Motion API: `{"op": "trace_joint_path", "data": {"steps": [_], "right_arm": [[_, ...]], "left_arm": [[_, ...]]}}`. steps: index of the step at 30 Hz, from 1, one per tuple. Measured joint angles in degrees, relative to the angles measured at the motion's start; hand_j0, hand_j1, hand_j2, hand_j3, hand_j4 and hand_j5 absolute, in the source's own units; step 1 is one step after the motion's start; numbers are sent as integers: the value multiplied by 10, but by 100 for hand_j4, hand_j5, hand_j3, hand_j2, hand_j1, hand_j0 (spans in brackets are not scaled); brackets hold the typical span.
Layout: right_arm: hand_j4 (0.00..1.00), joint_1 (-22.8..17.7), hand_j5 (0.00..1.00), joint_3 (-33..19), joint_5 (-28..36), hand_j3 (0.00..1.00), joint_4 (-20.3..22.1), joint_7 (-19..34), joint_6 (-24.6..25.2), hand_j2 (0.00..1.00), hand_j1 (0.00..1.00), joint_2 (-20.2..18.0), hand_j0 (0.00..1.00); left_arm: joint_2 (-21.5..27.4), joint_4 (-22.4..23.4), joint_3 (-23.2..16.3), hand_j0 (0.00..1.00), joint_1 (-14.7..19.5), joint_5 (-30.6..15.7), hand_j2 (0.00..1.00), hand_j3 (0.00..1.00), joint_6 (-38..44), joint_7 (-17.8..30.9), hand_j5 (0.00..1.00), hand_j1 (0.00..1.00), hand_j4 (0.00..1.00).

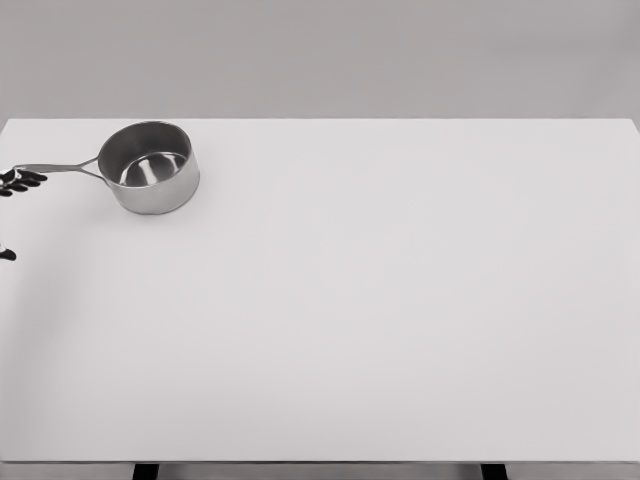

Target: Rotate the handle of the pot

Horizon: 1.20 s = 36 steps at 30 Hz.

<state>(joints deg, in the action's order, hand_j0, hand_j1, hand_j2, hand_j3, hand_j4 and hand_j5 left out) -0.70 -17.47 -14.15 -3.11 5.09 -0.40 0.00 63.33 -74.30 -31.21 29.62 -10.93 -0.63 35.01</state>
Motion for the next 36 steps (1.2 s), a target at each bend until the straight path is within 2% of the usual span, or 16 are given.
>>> {"op": "trace_joint_path", "data": {"steps": [9, 22, 30, 34, 36], "right_arm": [[100, 0, 100, 0, 0, 100, 0, 0, 0, 100, 100, 0, 100], [100, 0, 100, 0, 0, 100, 0, 0, 0, 100, 100, 0, 100], [100, 0, 100, 0, 0, 100, 0, 0, 0, 100, 100, 0, 100], [100, 0, 100, 0, 0, 100, 0, 0, 0, 100, 100, 0, 100], [100, 0, 100, 0, 0, 100, 0, 0, 0, 100, 100, 0, 100]], "left_arm": [[-35, 15, 0, 100, 22, 28, 100, 100, 1, 0, 100, 100, 100], [-86, 77, -1, 100, 58, 65, 100, 100, 1, 0, 100, 100, 100], [-88, 72, -1, 100, 43, 68, 100, 100, -4, 0, 100, 100, 100], [-67, 25, 0, 100, -3, 54, 100, 100, -23, 0, 100, 100, 100], [-47, -4, 1, 100, -14, 39, 100, 100, -48, 0, 100, 100, 100]]}}
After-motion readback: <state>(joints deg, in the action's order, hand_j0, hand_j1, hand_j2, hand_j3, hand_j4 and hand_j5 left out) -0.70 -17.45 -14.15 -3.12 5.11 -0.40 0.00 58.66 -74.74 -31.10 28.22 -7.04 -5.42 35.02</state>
